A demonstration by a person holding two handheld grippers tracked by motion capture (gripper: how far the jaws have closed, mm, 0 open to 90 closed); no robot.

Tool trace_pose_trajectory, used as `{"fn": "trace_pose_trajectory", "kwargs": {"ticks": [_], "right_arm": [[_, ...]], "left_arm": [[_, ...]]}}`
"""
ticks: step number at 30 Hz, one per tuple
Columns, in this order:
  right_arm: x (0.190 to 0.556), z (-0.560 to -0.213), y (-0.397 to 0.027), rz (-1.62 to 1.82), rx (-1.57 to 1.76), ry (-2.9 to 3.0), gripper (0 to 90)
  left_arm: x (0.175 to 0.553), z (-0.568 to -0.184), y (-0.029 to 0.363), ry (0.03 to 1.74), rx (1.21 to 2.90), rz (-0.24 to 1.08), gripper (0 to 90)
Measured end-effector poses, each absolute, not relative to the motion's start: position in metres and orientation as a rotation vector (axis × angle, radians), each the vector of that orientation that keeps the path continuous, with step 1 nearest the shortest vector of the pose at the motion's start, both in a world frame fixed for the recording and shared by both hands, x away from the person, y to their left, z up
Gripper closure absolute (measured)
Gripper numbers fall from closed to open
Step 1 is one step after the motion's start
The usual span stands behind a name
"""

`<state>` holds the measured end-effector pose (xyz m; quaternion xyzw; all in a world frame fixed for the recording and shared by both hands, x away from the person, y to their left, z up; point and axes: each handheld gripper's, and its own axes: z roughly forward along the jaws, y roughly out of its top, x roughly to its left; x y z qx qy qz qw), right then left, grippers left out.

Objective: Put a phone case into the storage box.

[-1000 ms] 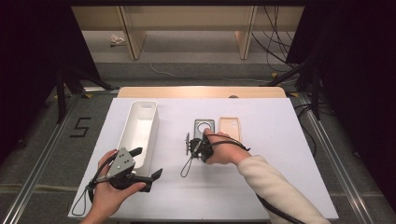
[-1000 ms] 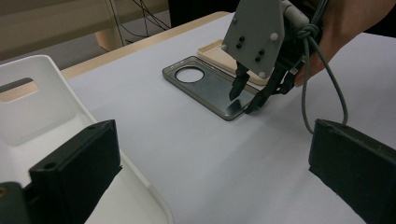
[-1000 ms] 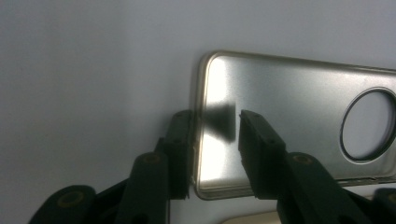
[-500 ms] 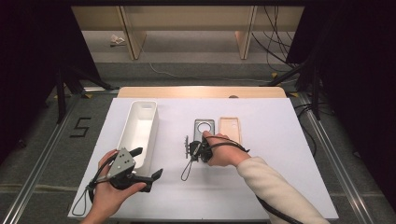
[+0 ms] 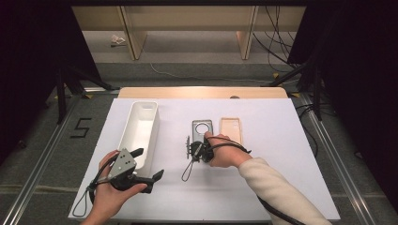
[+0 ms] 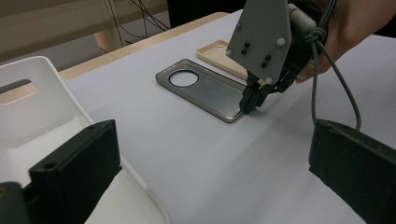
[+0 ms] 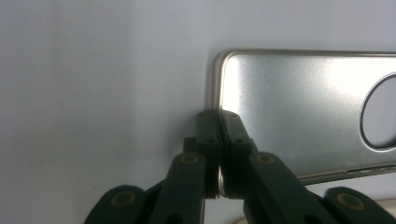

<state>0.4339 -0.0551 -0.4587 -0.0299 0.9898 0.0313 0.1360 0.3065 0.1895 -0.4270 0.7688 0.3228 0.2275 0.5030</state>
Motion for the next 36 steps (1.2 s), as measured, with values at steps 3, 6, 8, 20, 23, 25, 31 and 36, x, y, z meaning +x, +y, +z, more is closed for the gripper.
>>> {"fn": "trace_pose_trajectory", "kwargs": {"ticks": [3,6,8,20,23,25,31,36], "right_arm": [[0.434,-0.458,-0.056,0.101,-0.1,2.864,88.8],[0.433,-0.458,-0.057,0.119,-0.091,2.863,88.9],[0.432,-0.458,-0.058,0.124,-0.084,2.863,88.9],[0.423,-0.441,-0.079,0.309,-0.035,2.818,89.0],[0.419,-0.437,-0.088,0.375,-0.02,2.814,89.1],[0.416,-0.436,-0.094,0.408,-0.006,2.802,89.1],[0.407,-0.432,-0.107,0.528,0.016,2.784,89.1],[0.397,-0.429,-0.119,0.63,0.026,2.773,89.1]], "left_arm": [[0.307,-0.427,0.19,0.777,1.859,0.551,1.5],[0.307,-0.427,0.19,0.777,1.859,0.551,1.5],[0.307,-0.427,0.19,0.779,1.858,0.549,1.5],[0.306,-0.427,0.189,0.78,1.861,0.55,1.6],[0.307,-0.428,0.189,0.779,1.861,0.55,1.7],[0.307,-0.428,0.189,0.782,1.861,0.549,1.8],[0.307,-0.428,0.188,0.786,1.86,0.546,1.9],[0.308,-0.429,0.188,0.79,1.858,0.547,1.9]]}}
